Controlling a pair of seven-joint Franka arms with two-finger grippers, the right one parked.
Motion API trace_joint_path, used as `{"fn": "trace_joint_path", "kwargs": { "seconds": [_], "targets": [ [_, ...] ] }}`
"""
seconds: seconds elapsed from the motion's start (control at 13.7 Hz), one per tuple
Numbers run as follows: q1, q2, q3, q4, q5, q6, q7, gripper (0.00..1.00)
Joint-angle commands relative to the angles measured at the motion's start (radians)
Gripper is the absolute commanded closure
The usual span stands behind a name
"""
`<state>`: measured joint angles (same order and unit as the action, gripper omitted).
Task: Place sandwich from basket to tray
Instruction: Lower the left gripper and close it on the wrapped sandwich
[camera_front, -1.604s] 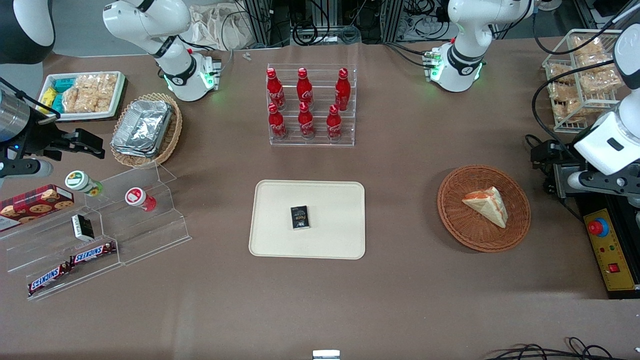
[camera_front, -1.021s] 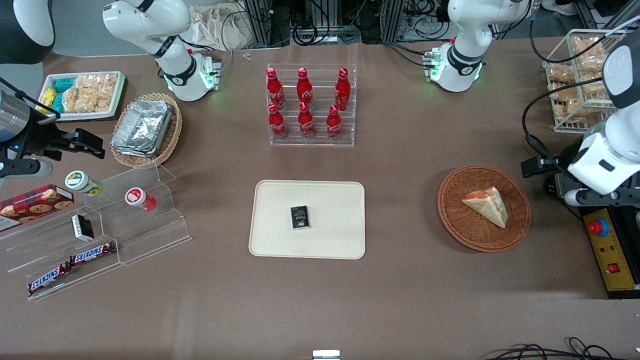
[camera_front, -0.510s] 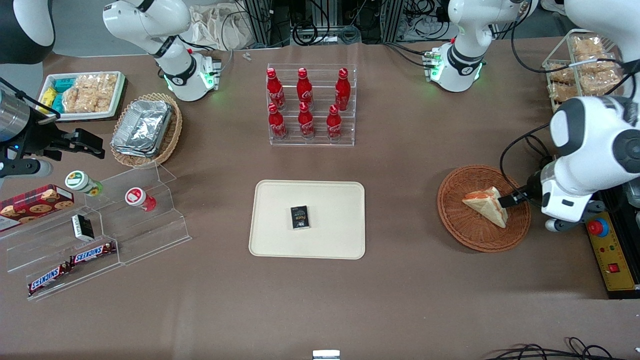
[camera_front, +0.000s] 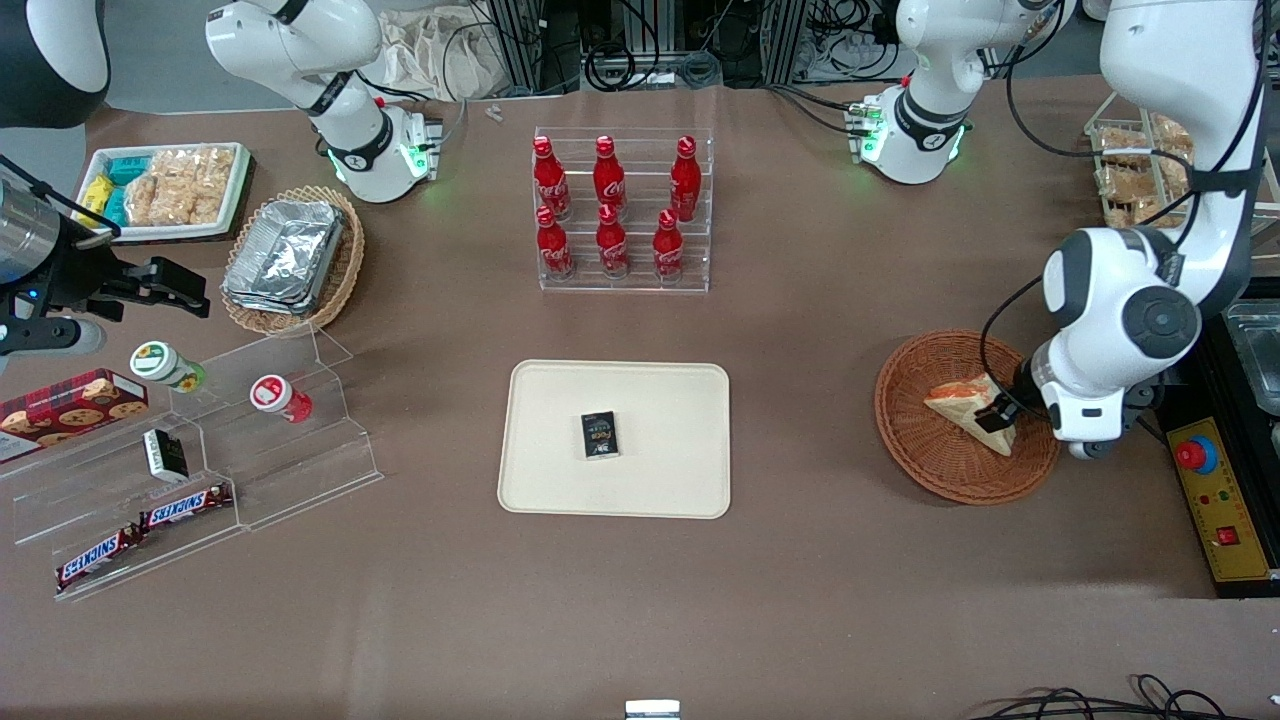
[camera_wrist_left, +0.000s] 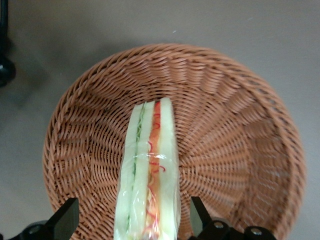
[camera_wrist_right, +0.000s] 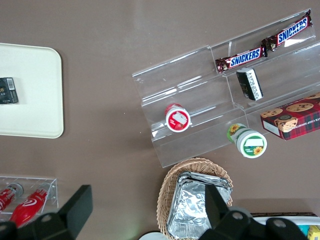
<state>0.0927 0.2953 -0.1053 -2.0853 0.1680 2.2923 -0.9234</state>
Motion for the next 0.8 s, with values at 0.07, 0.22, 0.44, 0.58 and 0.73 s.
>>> {"fn": "trace_joint_path", "kwargs": {
  "seconds": [0.07, 0.22, 0.44, 0.58, 0.73],
  "targets": [
    [-0.004, 0.027, -0.002, -0.010, 0.031, 0.015, -0.077, 0.00],
    [-0.007, 0.065, -0.002, -0.001, 0.031, 0.016, -0.130, 0.00],
    [-0.036, 0.096, -0.004, 0.022, 0.033, 0.018, -0.202, 0.88],
    [-0.037, 0.094, -0.004, 0.039, 0.034, 0.012, -0.203, 1.00],
    [-0.037, 0.091, -0.005, 0.065, 0.033, -0.011, -0.199, 1.00]
  ]
}}
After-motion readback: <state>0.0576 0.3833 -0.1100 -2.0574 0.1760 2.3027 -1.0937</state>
